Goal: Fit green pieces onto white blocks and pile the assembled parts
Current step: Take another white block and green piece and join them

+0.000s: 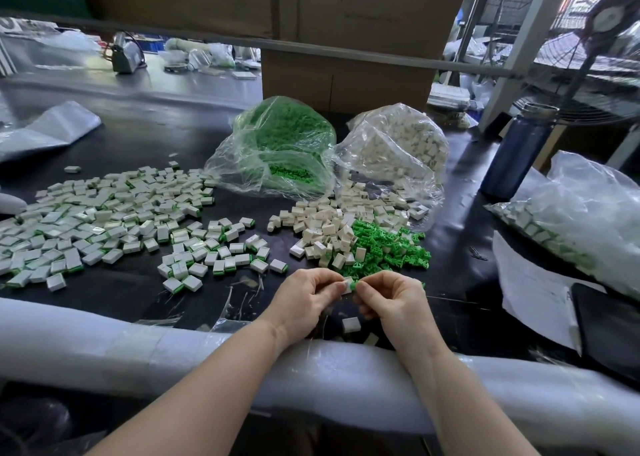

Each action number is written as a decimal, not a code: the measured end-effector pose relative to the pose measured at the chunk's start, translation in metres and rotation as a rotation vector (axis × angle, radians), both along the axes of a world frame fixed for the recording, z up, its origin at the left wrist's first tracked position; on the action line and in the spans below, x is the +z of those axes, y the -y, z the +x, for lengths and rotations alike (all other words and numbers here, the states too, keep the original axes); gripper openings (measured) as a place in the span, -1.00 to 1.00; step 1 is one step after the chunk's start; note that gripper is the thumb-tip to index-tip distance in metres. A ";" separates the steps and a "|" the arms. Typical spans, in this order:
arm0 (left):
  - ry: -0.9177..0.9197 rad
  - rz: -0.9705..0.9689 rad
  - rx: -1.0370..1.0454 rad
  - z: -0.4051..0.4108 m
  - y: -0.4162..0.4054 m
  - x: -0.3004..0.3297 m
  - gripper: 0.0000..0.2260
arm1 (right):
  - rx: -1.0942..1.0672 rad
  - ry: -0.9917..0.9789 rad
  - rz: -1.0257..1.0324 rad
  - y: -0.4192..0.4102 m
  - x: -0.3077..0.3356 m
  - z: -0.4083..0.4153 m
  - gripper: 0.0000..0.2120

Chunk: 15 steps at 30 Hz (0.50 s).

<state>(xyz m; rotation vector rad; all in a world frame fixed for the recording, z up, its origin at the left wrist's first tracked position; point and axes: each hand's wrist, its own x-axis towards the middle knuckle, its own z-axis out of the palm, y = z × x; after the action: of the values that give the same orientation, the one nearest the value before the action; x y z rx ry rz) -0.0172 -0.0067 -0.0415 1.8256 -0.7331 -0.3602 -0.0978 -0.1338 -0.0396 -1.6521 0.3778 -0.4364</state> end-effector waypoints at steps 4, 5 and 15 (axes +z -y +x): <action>0.039 0.057 -0.006 0.000 0.000 -0.001 -0.90 | -0.003 -0.044 -0.062 -0.001 -0.001 0.001 -0.87; 0.049 0.071 -0.003 0.000 0.000 -0.001 -0.89 | -0.002 -0.054 -0.075 -0.001 -0.001 0.001 -0.87; 0.256 0.143 -0.004 -0.004 0.001 -0.001 -0.87 | 0.031 -0.098 -0.141 0.001 0.000 0.001 -0.82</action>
<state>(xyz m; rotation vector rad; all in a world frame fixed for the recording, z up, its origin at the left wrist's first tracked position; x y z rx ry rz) -0.0213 -0.0075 -0.0426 2.0295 -0.9064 -0.1863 -0.0966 -0.1346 -0.0398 -1.8188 0.4017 -0.3664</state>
